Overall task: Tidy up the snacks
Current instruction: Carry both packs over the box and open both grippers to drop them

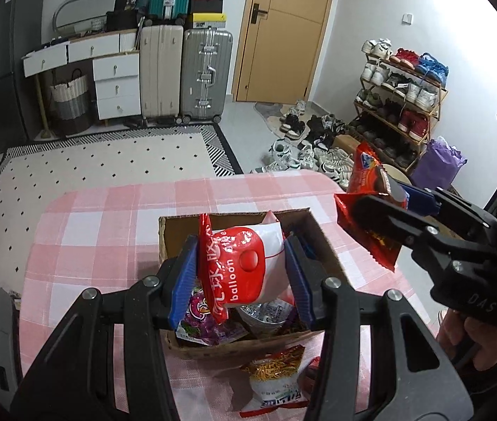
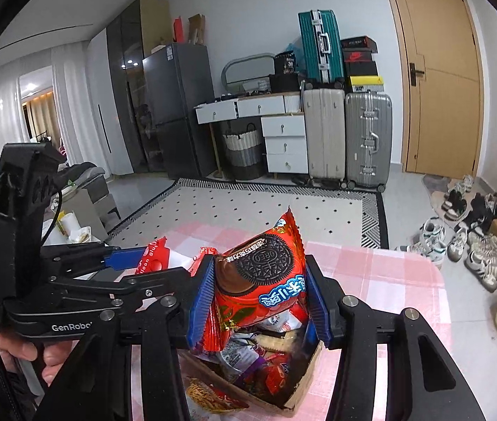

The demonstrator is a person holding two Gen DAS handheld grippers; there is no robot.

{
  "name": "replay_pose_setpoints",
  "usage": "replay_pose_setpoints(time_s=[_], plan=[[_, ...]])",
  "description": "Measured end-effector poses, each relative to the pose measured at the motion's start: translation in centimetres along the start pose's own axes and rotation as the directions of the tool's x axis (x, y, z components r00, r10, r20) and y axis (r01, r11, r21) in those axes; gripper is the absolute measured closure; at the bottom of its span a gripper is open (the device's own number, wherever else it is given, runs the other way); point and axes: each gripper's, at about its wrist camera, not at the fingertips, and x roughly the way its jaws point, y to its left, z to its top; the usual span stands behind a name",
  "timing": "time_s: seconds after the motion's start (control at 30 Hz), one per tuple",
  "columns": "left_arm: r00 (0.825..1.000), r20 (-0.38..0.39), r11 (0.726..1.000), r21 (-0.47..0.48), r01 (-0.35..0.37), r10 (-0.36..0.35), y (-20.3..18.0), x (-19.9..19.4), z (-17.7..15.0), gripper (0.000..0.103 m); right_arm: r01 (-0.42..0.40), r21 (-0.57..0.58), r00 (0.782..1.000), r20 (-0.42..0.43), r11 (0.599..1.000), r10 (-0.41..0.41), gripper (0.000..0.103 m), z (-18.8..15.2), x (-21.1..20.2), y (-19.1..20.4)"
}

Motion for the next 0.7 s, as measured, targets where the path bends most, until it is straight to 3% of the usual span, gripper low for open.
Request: replay_pose_setpoints(time_s=[0.37,0.47,0.5,0.57,0.7], plan=[[0.998,-0.054,1.0,-0.007,0.028,-0.029,1.3,4.9,-1.0,0.056,0.034,-0.006,0.998,-0.055,0.999,-0.034,0.053,-1.5,3.8,-0.9],[0.997,-0.064,0.999,-0.011,0.046,-0.047,1.5,5.7,-1.1,0.045,0.034,-0.011,0.998,-0.059,0.999,-0.034,0.045,-2.2,4.2,-0.6],[0.997,-0.064,0.999,-0.017,0.045,-0.046,1.7,5.8,-1.1,0.035,0.04,-0.013,0.998,-0.057,0.999,-0.041,0.035,-2.2,4.2,-0.5],[0.998,-0.05,0.999,-0.035,0.035,-0.037,2.3,5.7,-1.2,0.028,0.055,-0.016,0.998,-0.035,0.998,-0.055,0.023,-2.1,4.0,-0.5],[0.999,-0.031,0.999,-0.045,0.026,-0.028,2.6,4.7,-1.4,0.024,0.054,-0.01,0.998,-0.008,0.998,-0.054,0.023,-2.0,2.9,-0.6]])
